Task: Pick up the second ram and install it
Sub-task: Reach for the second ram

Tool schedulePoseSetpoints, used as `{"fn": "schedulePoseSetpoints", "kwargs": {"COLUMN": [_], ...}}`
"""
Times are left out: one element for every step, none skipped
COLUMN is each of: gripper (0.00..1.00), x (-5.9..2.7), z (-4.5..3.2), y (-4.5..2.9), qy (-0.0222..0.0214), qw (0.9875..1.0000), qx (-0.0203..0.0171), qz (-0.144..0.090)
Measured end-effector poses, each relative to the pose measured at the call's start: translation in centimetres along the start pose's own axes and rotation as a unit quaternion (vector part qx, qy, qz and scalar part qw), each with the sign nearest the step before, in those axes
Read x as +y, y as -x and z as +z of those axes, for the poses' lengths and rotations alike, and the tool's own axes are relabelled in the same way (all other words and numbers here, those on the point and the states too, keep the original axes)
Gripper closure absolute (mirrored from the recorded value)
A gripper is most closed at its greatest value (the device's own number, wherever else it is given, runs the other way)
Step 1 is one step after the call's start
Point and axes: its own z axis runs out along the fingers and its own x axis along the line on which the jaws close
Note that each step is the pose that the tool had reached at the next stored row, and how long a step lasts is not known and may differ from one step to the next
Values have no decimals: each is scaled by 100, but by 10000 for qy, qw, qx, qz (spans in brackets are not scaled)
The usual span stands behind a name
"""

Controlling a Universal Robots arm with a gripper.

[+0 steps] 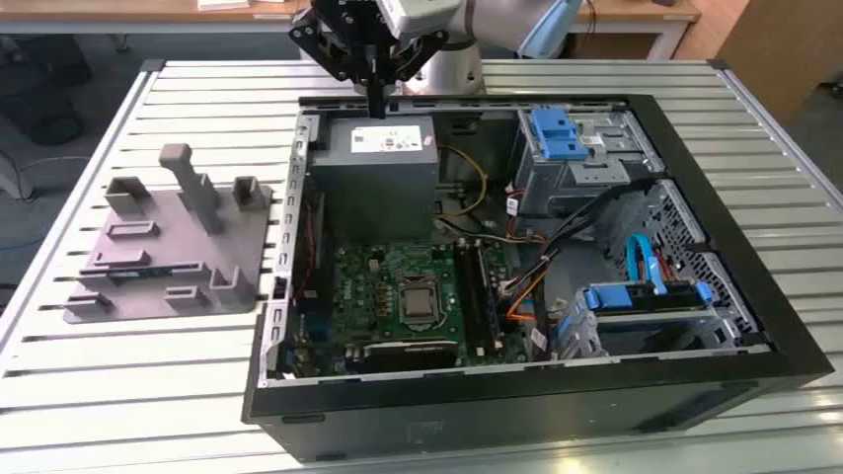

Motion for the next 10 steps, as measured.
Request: {"fn": "schedulePoseSetpoints", "kwargs": {"gripper": [90,90,90,90,90,90,90,90,90,90], "x": [0,0,0,0,0,0,-1,-2,-3,-4], "z": [0,0,0,0,0,0,-1,-1,-1,-1], "y": [0,0,0,0,0,-3,-11,-21,-33,-46], "qy": [0,0,0,0,0,0,-1,-1,0,0], "qw": [10000,10000,10000,10000,10000,10000,10000,10000,10000,10000], "qx": [0,0,0,0,0,0,0,0,0,0], "qz": [0,0,0,0,0,0,0,0,0,0]}}
